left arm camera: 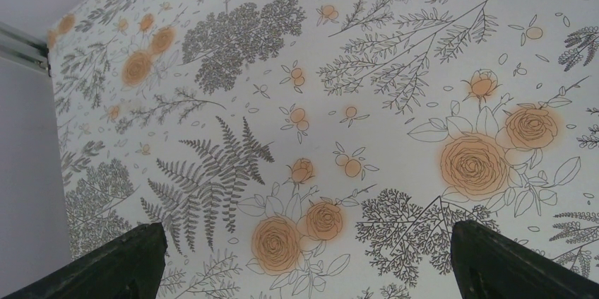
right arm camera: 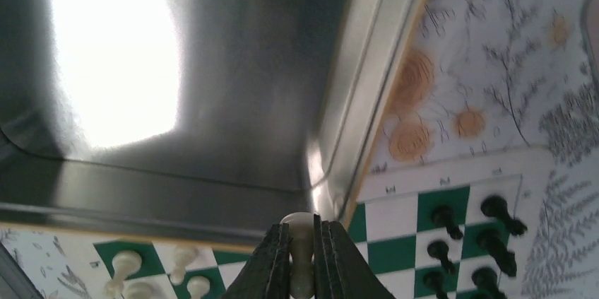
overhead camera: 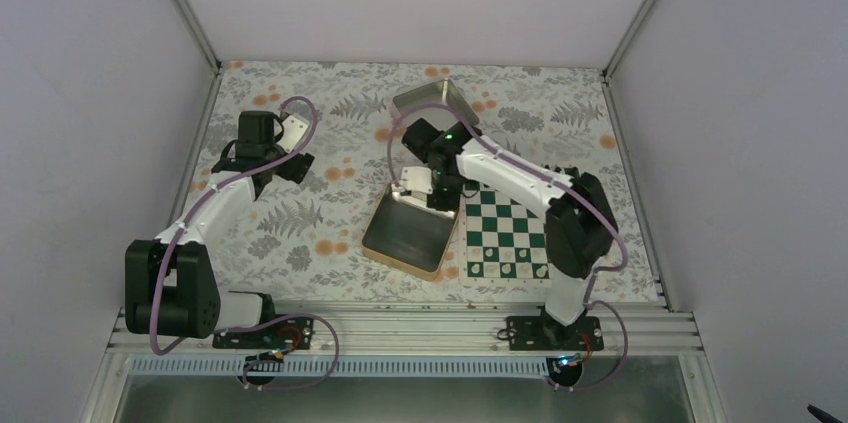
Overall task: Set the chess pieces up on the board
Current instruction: Pick up the chess piece from the storage box, then place the chess piece on the chessboard.
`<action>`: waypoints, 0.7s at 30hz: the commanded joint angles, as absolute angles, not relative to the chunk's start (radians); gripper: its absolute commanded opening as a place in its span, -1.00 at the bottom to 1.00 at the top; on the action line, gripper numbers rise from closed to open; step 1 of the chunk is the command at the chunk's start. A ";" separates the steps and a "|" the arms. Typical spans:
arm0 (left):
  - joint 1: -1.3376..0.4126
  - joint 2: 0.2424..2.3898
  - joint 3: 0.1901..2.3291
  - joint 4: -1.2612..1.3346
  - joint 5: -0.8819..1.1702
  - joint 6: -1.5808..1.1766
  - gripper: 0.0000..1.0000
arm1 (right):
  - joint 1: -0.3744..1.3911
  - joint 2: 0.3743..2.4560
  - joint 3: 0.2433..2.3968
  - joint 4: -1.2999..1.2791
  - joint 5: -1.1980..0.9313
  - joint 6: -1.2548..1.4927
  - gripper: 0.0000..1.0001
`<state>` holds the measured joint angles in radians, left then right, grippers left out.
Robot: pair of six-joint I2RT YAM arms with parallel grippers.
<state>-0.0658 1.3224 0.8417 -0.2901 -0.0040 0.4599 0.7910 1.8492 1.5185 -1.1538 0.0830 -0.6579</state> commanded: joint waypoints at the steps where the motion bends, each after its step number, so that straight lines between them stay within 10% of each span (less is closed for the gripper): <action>1: -0.069 1.316 0.867 -0.299 -0.008 0.458 1.00 | 0.718 1.732 1.445 -1.186 0.085 -0.673 -0.92; 21: -0.069 1.389 0.840 -0.265 -0.079 0.479 1.00 | -0.070 1.252 0.908 -1.091 0.071 -1.104 -0.91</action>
